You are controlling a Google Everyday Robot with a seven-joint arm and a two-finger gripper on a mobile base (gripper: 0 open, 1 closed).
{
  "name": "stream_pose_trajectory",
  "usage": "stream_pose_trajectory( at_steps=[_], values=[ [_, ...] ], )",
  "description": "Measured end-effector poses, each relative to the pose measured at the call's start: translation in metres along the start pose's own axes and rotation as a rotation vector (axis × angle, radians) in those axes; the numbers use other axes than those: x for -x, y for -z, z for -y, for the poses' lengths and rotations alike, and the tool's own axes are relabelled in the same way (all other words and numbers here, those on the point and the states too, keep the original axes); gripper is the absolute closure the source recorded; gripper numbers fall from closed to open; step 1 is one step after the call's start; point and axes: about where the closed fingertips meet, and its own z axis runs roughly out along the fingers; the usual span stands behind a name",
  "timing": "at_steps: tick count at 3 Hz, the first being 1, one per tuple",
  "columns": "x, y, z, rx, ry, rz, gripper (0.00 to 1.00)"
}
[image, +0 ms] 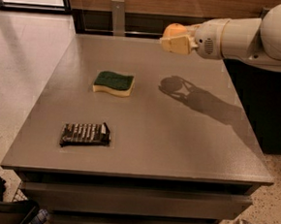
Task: Move orange near rxbar chocolate
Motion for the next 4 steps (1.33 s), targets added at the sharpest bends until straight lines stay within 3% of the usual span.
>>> stream_pose_trajectory(
  at_steps=[1,2,4],
  values=[
    [-0.011,0.017,-0.042,0.057,-0.018,0.019,1.00],
    [-0.044,0.013,-0.100,0.127,-0.029,0.061,1.00],
    [-0.097,-0.004,-0.183,0.256,0.064,0.039,1.00]
  ],
)
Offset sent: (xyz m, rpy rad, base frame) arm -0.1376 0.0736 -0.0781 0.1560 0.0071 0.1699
